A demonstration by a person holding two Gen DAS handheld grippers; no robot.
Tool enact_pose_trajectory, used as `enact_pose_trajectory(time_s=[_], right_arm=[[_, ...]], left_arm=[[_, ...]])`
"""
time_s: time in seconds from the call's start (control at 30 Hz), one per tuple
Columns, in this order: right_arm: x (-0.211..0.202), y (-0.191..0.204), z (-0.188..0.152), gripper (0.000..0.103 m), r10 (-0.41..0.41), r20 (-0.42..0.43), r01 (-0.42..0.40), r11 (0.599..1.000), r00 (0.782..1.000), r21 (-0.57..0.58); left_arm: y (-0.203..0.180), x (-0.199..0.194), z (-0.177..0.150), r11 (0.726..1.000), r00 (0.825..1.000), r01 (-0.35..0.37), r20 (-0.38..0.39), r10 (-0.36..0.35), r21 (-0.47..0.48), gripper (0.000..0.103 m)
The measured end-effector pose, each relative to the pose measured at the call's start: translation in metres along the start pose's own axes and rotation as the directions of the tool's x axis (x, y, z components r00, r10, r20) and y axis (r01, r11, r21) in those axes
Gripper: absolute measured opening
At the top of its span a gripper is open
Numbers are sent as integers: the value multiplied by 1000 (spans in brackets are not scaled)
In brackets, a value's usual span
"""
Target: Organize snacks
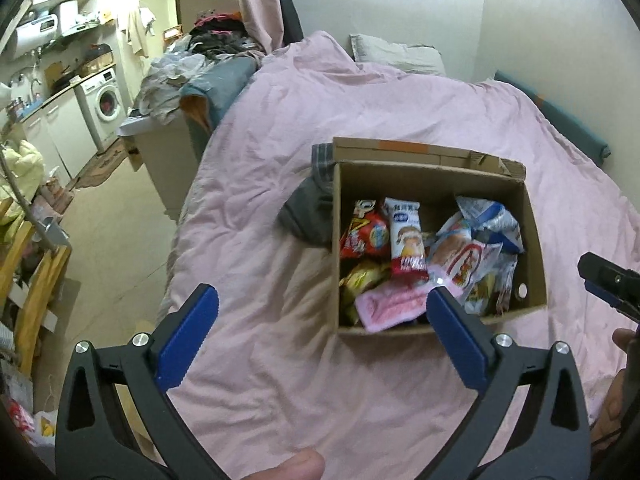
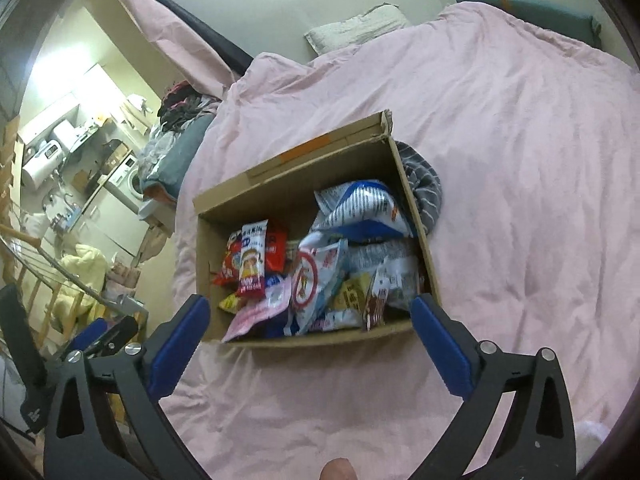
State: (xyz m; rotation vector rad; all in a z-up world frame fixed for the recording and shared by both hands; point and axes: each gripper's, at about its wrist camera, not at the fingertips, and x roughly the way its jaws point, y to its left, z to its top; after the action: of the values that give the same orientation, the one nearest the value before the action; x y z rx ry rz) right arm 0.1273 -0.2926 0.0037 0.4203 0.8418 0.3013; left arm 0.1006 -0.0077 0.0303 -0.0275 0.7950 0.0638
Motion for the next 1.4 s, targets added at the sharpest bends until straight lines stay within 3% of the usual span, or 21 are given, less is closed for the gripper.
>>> enact_pose_trajectory(time_s=[0.2,0.37,0.57,1.4], right_arm=[[-24,15,-27,103,-53,46,56,996,998,-68],[-36,25,-52,103,-115,92,125,986,989,-112],[-31,40,-75,103,-233,137,257,948,963,-189],[-5,58,-86,103,-286,136,314,911,948,-268]], left_arm=[[8,-17,-22,1000,1000,13,1,-13,-9,103],[11,-16,-49,1000,999,-6,-48,6,4,103],[19,-17,-69,999,999,25,-29,-26,-35,103],[13,-12,-72,999,999,41,-4,-41,-20,103]])
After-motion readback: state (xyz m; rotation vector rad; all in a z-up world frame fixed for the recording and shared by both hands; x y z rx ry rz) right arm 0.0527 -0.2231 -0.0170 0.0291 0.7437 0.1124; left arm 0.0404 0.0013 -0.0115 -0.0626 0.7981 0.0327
